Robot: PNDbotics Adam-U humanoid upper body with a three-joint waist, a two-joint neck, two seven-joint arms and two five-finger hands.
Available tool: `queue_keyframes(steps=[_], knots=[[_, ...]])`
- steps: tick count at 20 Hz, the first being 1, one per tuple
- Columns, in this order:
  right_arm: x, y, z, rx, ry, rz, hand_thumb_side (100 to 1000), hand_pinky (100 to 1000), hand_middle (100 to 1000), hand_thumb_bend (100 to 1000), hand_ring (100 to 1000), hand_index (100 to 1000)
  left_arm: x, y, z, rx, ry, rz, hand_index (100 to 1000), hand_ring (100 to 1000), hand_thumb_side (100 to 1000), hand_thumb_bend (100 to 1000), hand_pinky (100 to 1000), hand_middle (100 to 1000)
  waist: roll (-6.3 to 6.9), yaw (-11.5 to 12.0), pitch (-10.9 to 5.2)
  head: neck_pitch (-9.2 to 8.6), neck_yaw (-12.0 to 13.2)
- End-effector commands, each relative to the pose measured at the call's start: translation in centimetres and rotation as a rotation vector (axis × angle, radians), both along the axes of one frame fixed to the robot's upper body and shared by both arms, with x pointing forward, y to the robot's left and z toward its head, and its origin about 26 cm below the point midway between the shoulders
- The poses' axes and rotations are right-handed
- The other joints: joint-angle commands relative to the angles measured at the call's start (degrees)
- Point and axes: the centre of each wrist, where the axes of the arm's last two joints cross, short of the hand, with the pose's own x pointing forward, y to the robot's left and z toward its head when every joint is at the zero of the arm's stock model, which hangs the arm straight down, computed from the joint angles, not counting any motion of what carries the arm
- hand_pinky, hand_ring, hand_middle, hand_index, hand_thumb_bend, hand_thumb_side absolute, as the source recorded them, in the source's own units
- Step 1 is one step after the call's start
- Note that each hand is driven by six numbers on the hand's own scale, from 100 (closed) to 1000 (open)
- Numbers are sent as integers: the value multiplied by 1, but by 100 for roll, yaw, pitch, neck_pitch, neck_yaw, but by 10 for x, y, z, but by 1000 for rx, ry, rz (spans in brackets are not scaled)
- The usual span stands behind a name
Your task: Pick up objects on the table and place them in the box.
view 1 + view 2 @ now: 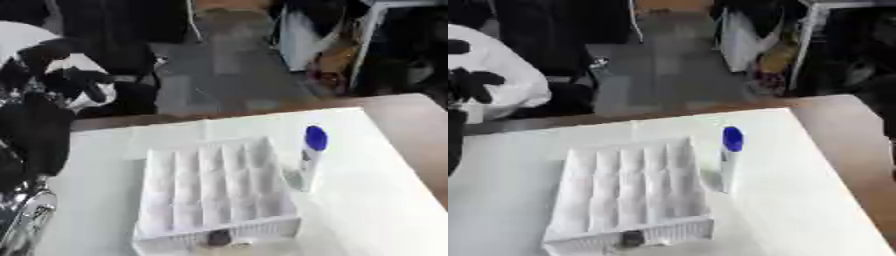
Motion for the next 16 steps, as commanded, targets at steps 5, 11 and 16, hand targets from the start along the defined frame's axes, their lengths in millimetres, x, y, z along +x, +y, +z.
queue_keyframes(steps=[5,11,16], knots=[[-3,-1,12,-29,-32,0,932,259,394,276,417,597,-2,3,9,12,-30,8,751,429,849,490,655,725,-4,1,-79,-10,16],[-3,-2,12,-29,-30,-2,932,259,393,277,417,598,-2,3,8,13,-30,9,750,428,850,491,655,725,-4,1,-77,-15,20],[-3,-3,10,-16,-1,-27,932,283,415,350,453,659,-2,4,8,12,-28,10,751,430,850,491,656,725,-3,70,-89,-43,-30]])
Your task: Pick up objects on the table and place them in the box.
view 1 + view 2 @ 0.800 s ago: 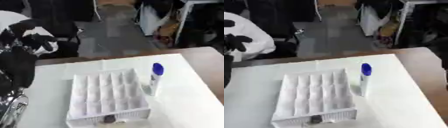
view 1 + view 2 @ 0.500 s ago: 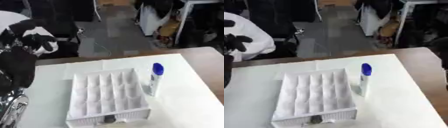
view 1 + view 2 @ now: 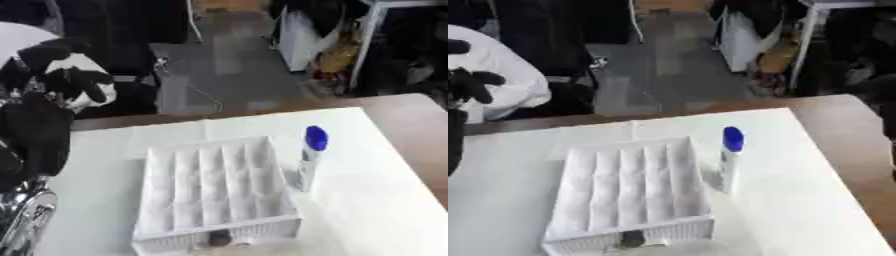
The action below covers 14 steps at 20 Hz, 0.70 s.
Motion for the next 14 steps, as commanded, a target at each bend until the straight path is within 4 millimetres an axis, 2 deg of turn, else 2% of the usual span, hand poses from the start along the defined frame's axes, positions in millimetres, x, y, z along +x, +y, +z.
queue_keyframes(steps=[1,2,3,4,5,6,7,11,14], knots=[[-3,-3,10,-16,0,-29,933,285,418,354,456,663,-2,4,8,10,-28,10,751,430,850,491,656,726,-3,44,-96,-62,-34],[-3,-4,10,-20,20,-44,935,308,455,430,498,706,-2,4,8,10,-27,10,751,429,850,491,656,725,-4,58,-101,-76,-28],[-4,-4,10,-36,52,-66,935,308,455,430,498,706,-2,4,8,10,-26,11,751,429,850,491,656,725,-5,65,-106,-84,-17],[-3,-5,10,-54,89,-84,925,329,491,530,558,752,-2,4,8,11,-25,11,751,428,850,490,656,725,-8,70,-110,-84,-14],[-1,-8,8,-82,148,-106,912,333,503,572,570,771,-2,4,8,13,-23,12,751,429,850,490,656,725,-13,76,-116,-81,-20],[2,-11,6,-104,205,-121,818,344,518,524,626,792,-3,4,7,14,-22,12,751,428,850,490,656,725,-17,84,-119,-83,-27],[7,-13,4,-117,264,-117,881,345,529,631,646,804,-3,5,7,15,-21,13,751,428,850,490,656,725,-20,92,-120,-84,-32],[27,-30,5,-140,416,-71,835,376,556,669,717,857,-3,6,5,19,-16,18,750,423,851,490,654,724,-20,105,-96,-74,-71],[40,-44,8,-194,482,-73,799,441,575,713,757,918,-3,6,5,22,-14,20,750,422,851,491,654,724,-23,112,-79,-73,-125]])
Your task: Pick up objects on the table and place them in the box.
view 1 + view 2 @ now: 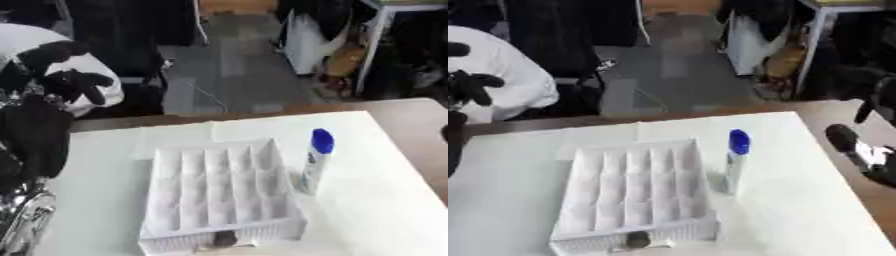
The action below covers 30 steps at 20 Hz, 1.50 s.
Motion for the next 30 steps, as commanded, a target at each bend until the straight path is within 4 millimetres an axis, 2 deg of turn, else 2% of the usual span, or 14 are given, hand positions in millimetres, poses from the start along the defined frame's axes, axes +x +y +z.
queue_keyframes(steps=[1,3,6,8,11,18,25,30], knots=[[11,-19,13,-95,56,-6,780,463,580,699,764,924,-2,4,8,21,-24,13,750,422,851,491,654,724,-21,13,-47,-64,-120],[18,-28,17,-158,86,-15,795,520,597,761,791,931,-2,4,8,22,-24,13,750,422,851,491,654,724,-27,21,-47,-67,-190],[30,-40,19,-246,133,-35,814,674,680,823,894,945,-2,4,7,23,-23,12,750,422,851,491,655,724,-34,32,-55,-59,-293],[38,-46,18,-292,169,-38,788,746,711,855,935,953,-2,4,7,24,-21,11,750,422,851,491,655,724,-38,43,-61,-56,-329],[50,-57,16,-329,224,-55,765,805,717,888,961,964,-2,3,7,23,-20,8,749,420,851,490,655,724,-38,60,-58,-70,-373],[73,-72,12,-389,326,-65,699,833,732,943,969,992,-2,0,7,22,-17,-6,748,417,853,491,654,723,-24,105,-9,-147,-415],[89,-80,8,-410,407,-25,646,840,734,958,979,1000,-1,-4,8,14,-20,-23,748,414,853,489,654,723,23,146,66,-245,-495],[97,-86,4,-432,489,2,589,844,737,962,982,1000,0,-6,10,10,-27,-35,747,412,854,488,655,723,60,180,135,-431,-628]])
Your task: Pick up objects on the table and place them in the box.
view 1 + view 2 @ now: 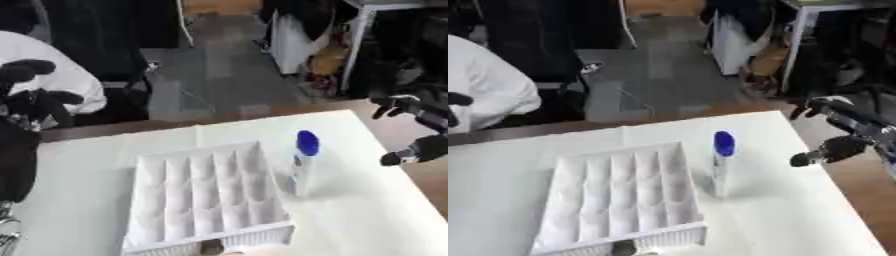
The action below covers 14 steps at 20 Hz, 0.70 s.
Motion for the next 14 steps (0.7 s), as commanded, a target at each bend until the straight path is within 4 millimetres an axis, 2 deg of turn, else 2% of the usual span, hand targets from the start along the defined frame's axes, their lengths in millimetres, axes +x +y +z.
queue_keyframes(steps=[1,4,8,14], knots=[[3,-7,14,-15,16,1,573,843,730,960,982,1000,-1,-3,9,0,-31,-19,747,413,854,488,655,723,9,24,-33,-205,-107],[8,-9,13,-3,36,17,570,844,728,961,984,1000,0,-6,11,-11,-41,-29,746,413,854,488,655,723,60,82,29,-331,-121],[9,-12,20,-24,34,43,557,841,729,962,978,1000,2,-10,16,-24,-57,-49,746,414,853,488,656,723,100,230,121,-604,-176],[14,-8,23,-16,20,42,553,838,717,960,975,1000,3,-14,21,-32,-70,-68,746,415,854,487,658,721,89,385,218,-679,-245]])
